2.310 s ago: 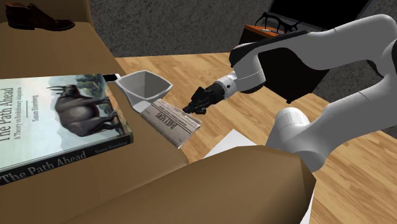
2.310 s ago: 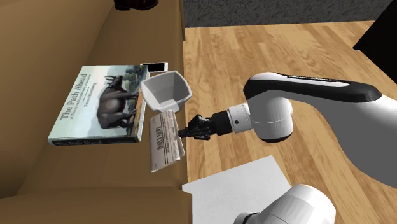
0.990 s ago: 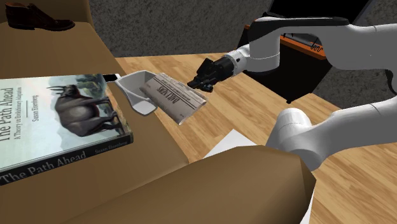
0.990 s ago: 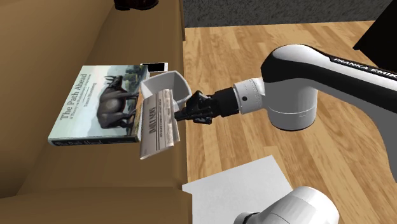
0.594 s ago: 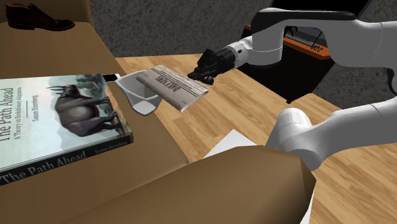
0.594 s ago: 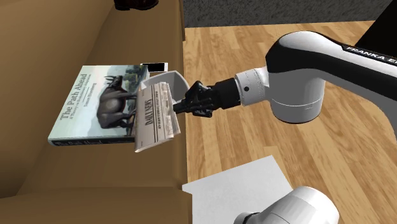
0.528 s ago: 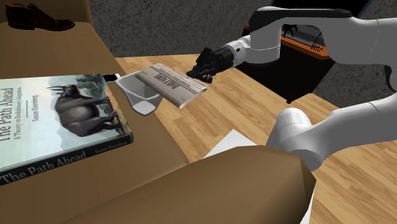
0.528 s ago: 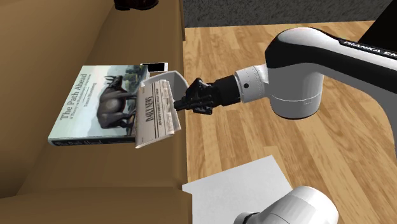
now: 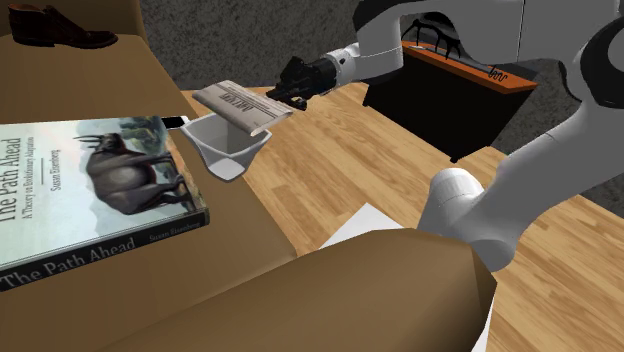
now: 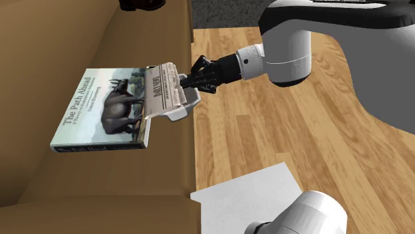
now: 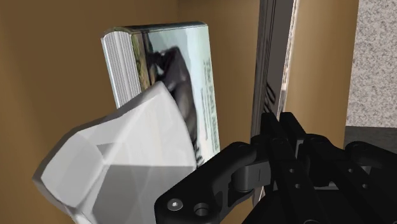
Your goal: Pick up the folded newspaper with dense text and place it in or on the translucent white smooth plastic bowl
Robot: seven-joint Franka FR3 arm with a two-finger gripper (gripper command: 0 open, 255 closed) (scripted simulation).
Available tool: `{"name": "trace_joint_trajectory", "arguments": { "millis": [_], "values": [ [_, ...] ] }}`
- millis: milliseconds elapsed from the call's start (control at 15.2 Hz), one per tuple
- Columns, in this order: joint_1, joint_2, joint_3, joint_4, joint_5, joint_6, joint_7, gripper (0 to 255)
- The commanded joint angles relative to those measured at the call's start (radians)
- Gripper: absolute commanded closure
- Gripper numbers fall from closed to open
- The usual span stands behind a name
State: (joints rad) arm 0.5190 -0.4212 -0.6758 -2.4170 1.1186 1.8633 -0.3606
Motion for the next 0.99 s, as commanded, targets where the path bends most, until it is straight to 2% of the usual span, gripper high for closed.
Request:
{"name": "trace_joint_trajectory", "arguments": {
  "millis": [0, 264, 924],
  "values": [
    [0.034, 0.105, -0.051, 0.087, 0.032, -0.049, -0.026, 255],
    [0.073, 0.334, -0.139, 0.279, 0.127, -0.181, -0.055, 255],
    [0.060, 0.426, -0.150, 0.234, 0.183, -0.204, -0.175, 255]
  ]
}}
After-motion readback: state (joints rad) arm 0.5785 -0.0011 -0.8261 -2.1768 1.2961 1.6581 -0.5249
